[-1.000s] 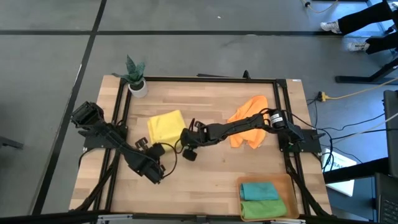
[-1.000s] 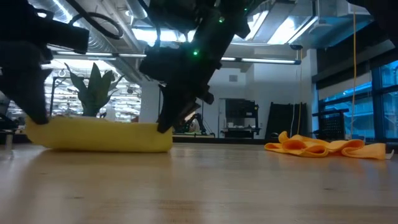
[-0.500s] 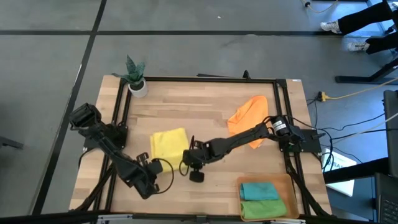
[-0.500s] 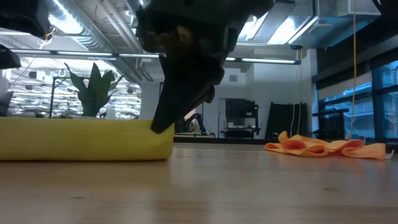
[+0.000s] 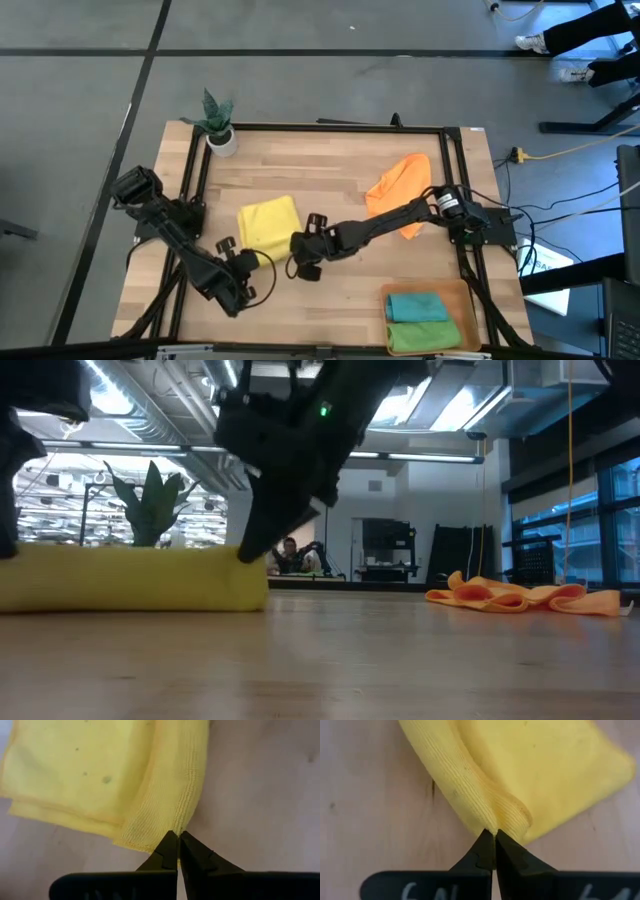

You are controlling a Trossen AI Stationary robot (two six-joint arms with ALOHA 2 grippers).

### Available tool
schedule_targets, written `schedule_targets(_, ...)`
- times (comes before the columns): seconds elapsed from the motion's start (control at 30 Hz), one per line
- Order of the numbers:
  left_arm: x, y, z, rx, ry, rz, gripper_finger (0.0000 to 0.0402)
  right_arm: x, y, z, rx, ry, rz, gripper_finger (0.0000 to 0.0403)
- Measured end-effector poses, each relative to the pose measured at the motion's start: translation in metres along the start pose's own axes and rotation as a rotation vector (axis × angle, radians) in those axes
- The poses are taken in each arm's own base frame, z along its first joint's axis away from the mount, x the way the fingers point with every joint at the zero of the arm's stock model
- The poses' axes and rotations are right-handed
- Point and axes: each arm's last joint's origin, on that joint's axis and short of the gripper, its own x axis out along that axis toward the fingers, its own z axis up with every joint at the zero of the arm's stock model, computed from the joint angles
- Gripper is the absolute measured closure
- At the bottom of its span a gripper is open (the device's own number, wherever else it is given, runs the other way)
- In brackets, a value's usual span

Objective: Roll microfiber towels into tight, uniform cylinder then place into a basket
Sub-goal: Roll the yellow microfiber towel

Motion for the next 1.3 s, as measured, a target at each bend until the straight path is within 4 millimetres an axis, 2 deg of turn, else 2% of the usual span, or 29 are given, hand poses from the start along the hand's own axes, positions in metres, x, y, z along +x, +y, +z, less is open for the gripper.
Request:
schedule_targets(0.23,0.004,0.001,0.006,-0.065,0.069,-0.018,0.0401,0.006,-0.004,-0.001,-0.006,0.09,0.229,0.0397)
schedule_targets(0.73,-0.021,-0.038,-0.026,0.001,0.013,-0.369,0.0401,-0.022,0.046,-0.013,-0.069,0.089,0.364,0.0397)
schedule_targets(0.87,-0.027,-0.046,-0.03,0.07,-0.02,-0.455,0.0401,-0.031,0.061,-0.014,-0.095,0.075,0.392,0.0397)
schedule_targets(0.97,-0.027,-0.046,-0.03,0.14,-0.065,-0.446,0.0401,-0.039,0.068,-0.011,-0.104,0.054,0.406,0.0397)
schedule_targets(1.13,-0.022,-0.04,-0.023,0.113,-0.065,-0.383,0.0401,-0.048,0.068,0.003,-0.061,-0.027,0.327,0.0397)
schedule_targets(1.3,-0.017,-0.032,-0.022,0.056,-0.027,-0.299,0.0401,-0.042,0.055,0.008,0.015,-0.023,0.272,0.0397)
